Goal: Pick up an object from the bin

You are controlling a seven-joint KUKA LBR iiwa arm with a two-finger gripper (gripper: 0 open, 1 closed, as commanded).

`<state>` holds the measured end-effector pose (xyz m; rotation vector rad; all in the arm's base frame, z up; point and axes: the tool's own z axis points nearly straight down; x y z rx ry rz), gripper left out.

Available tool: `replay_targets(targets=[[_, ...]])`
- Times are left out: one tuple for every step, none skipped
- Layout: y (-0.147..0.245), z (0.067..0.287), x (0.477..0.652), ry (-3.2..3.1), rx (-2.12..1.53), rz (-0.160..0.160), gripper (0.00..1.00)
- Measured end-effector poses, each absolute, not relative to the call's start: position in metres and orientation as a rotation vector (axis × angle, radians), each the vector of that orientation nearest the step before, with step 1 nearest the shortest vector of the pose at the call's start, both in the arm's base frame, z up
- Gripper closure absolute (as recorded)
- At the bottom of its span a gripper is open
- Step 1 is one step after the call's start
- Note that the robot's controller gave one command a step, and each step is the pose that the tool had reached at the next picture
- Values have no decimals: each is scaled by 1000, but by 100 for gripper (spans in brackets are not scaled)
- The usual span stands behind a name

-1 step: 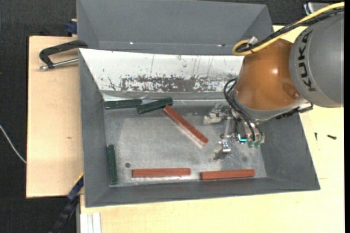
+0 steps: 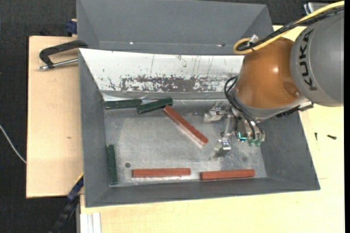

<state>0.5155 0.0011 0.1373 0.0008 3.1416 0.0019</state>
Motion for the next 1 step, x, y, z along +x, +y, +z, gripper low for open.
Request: replay_targets(targets=[[34,78,555,3145,156,4,100]])
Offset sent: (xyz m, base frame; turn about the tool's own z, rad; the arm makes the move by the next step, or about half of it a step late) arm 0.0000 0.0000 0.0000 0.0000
